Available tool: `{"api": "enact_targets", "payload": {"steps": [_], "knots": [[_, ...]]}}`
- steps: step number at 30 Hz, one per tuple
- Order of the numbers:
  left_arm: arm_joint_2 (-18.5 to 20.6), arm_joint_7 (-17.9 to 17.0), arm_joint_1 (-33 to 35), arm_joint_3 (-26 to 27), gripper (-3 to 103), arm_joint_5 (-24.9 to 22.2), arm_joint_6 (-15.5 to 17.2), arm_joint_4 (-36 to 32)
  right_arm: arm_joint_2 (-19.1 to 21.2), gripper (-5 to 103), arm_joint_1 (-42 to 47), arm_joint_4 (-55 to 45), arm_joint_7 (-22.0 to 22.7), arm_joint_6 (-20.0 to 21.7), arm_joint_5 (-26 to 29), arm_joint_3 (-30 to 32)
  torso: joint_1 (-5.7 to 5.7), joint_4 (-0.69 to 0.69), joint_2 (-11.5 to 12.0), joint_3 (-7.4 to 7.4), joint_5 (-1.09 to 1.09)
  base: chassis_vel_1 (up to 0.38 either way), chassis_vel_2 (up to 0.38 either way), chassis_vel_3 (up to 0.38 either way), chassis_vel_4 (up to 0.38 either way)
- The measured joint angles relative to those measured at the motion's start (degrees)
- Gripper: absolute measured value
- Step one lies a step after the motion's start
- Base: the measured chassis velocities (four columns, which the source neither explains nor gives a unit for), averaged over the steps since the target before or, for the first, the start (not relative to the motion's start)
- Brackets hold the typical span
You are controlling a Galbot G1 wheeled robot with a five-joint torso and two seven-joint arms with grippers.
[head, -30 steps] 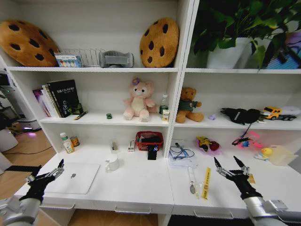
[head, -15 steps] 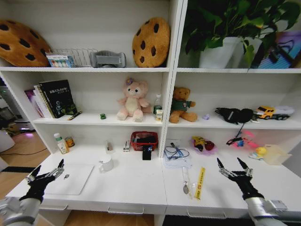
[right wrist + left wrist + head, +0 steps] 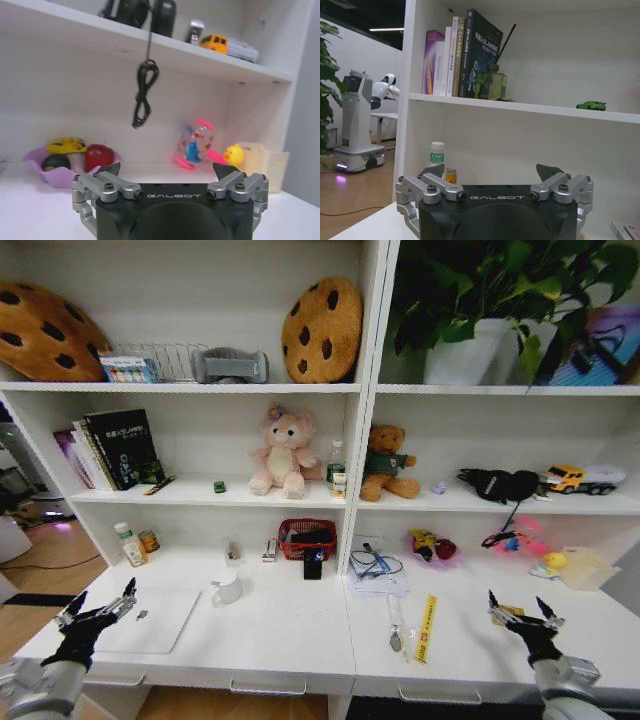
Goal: Organize the objects on the table.
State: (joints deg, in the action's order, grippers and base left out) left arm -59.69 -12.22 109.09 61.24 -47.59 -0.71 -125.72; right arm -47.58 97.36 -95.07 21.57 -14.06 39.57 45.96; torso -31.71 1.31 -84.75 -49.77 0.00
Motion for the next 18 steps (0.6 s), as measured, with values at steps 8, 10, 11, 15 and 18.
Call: {"api": "enact_targets", "payload": {"steps": [8, 10, 11, 15, 18], "knots": [[0.0, 0.0, 0.0, 0.0, 100, 0.0, 0.0, 0.0, 0.6, 100, -8.5, 7.9, 2.8, 3.8, 4.8, -5.5, 0.0, 0.0, 0.0, 0.0, 0.0, 0.0, 0.0, 0.0, 0.0], [0.0, 0.0, 0.0, 0.0, 100, 0.0, 0.0, 0.0, 0.6, 100, -9.2, 8.6, 2.7, 4.0, 5.2, -6.1, 0.0, 0.0, 0.0, 0.0, 0.0, 0.0, 0.0, 0.0, 0.0], [0.0, 0.0, 0.0, 0.0, 100, 0.0, 0.0, 0.0, 0.7, 102, -10.7, 9.8, 2.6, 4.3, 5.9, -7.4, 0.0, 0.0, 0.0, 0.0, 0.0, 0.0, 0.0, 0.0, 0.0], [0.0, 0.0, 0.0, 0.0, 100, 0.0, 0.0, 0.0, 0.7, 95, -13.5, 11.5, 2.7, 4.9, 6.3, -9.5, 0.0, -0.01, 0.0, 0.0, 0.0, 0.0, 0.0, 0.0, 0.0], [0.0, 0.0, 0.0, 0.0, 100, 0.0, 0.0, 0.0, 0.7, 89, -14.9, 12.2, 3.0, 5.1, 6.4, -10.6, 0.0, -0.01, 0.0, 0.0, -0.01, 0.0, 0.0, 0.0, 0.0]]}}
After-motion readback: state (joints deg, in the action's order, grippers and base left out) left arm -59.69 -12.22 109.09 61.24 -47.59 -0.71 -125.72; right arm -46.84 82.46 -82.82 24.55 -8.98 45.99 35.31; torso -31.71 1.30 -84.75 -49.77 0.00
